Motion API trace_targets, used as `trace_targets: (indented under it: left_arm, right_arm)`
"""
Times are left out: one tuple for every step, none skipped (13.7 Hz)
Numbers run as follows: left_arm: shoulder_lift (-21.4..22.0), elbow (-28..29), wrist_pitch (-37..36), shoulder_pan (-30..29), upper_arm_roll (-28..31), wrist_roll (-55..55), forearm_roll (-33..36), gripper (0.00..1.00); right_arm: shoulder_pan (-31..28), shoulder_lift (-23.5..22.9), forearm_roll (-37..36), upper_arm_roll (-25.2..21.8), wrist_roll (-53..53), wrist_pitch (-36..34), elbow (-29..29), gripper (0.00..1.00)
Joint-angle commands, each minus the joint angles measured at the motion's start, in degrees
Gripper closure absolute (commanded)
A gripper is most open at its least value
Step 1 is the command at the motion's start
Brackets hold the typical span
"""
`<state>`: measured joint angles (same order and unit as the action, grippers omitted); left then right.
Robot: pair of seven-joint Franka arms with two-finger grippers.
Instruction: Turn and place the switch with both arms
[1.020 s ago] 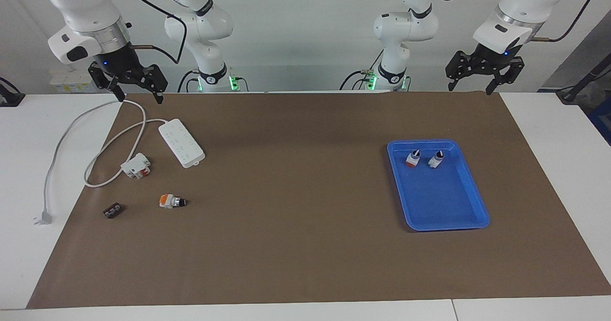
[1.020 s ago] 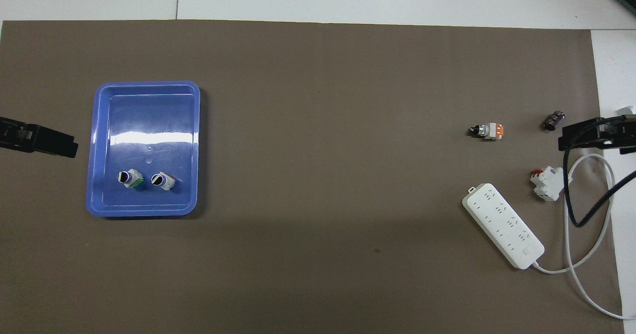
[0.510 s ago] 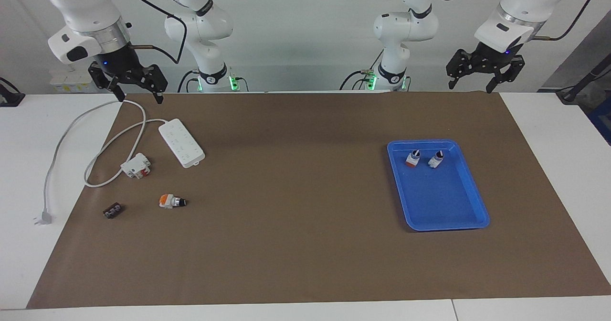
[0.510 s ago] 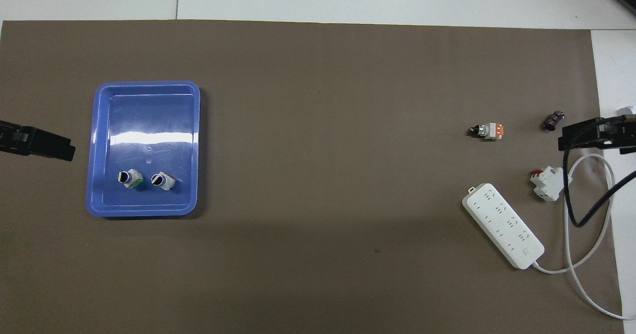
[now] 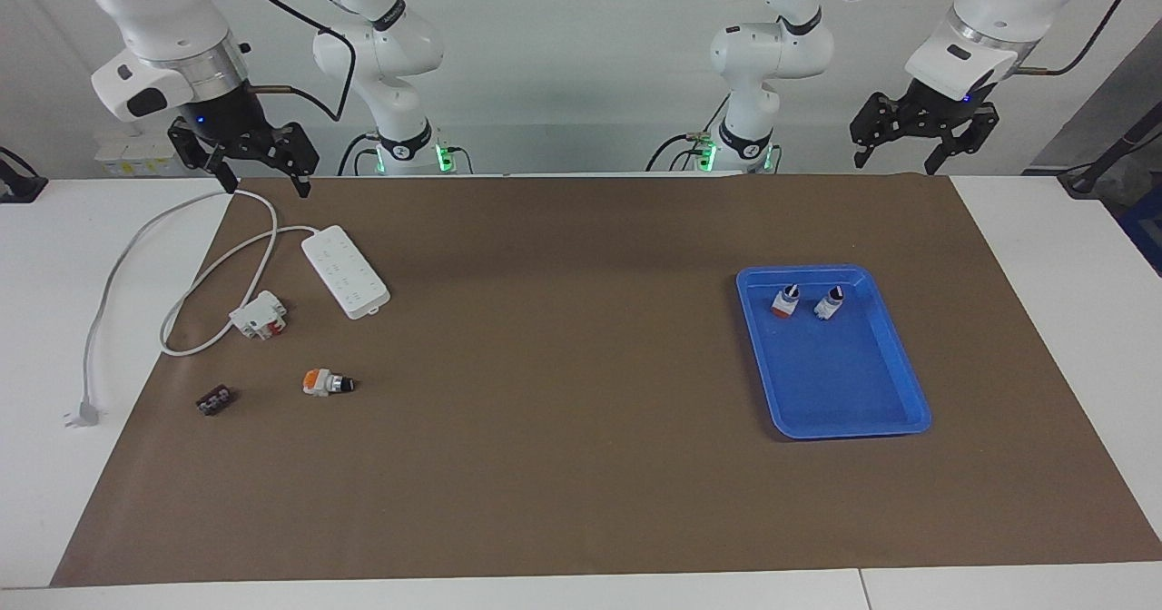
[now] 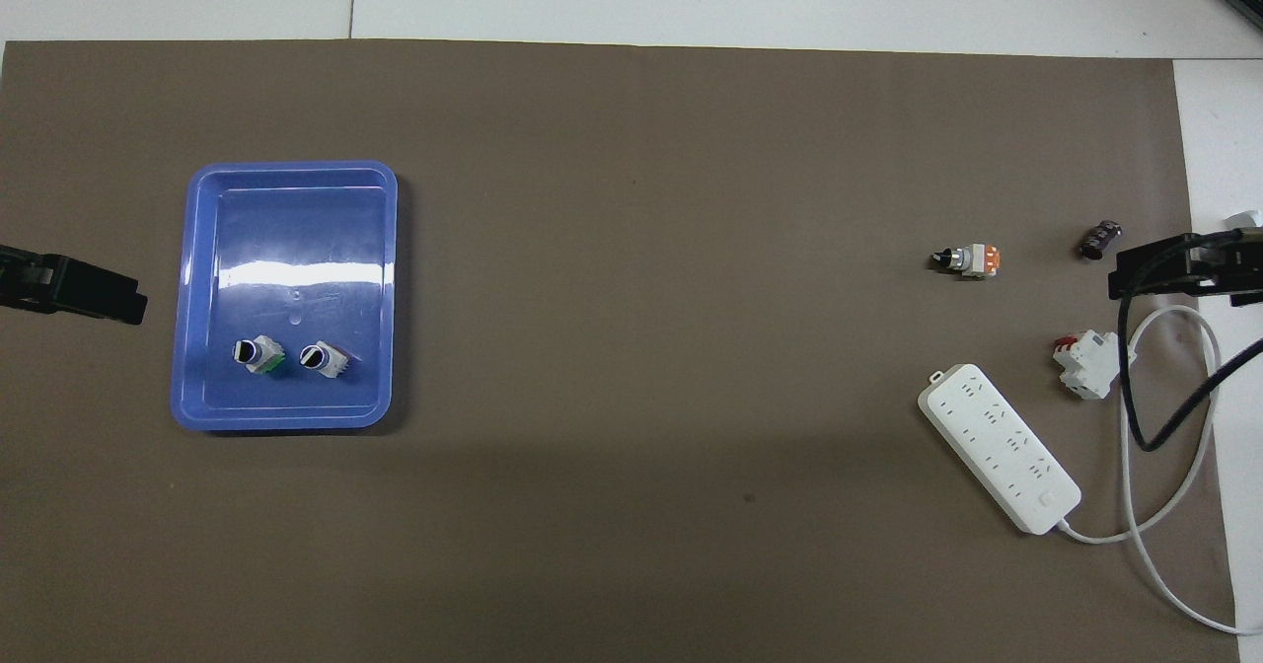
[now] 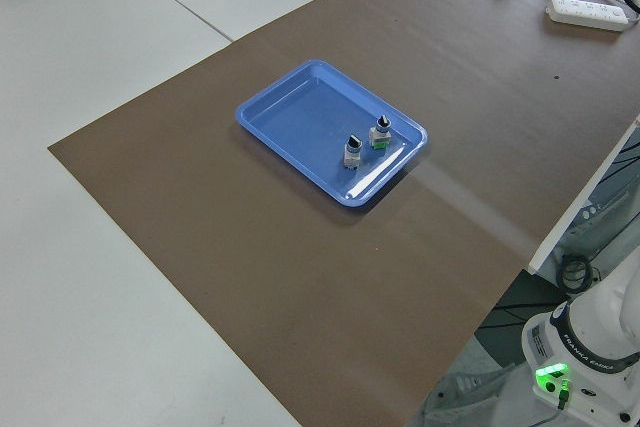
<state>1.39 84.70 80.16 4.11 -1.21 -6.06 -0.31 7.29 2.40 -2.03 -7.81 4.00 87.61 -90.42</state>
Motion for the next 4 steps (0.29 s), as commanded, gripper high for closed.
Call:
trace_targets:
  left_arm:
    - [1.6,2.0,-0.5,0.4,0.5,1.1,-0.7,0.0]
    - [1.6,2.0,-0.5,0.4,0.5,1.1,-0.7,0.0]
    - [1.8,2.1,-0.5,0.4,0.5,1.1,-0.7,0.0]
    - [2.0,2.5,-0.4,0.3,0.5,1.0,-0.7,0.0]
  right_arm:
    - [-0.1,0.3,1.1,-0.1,0.8,-0.7,0.1,0.0]
    - [-0.1,0.3,1.1,-0.1,0.8,-0.6,0.1,0.0]
    - [-0.1,0.3,1.1,-0.1,0.8,-0.7,0.1,0.0]
    - [-0.1,0.3,1.1,-0.1,0.8,-0.7,0.1,0.0]
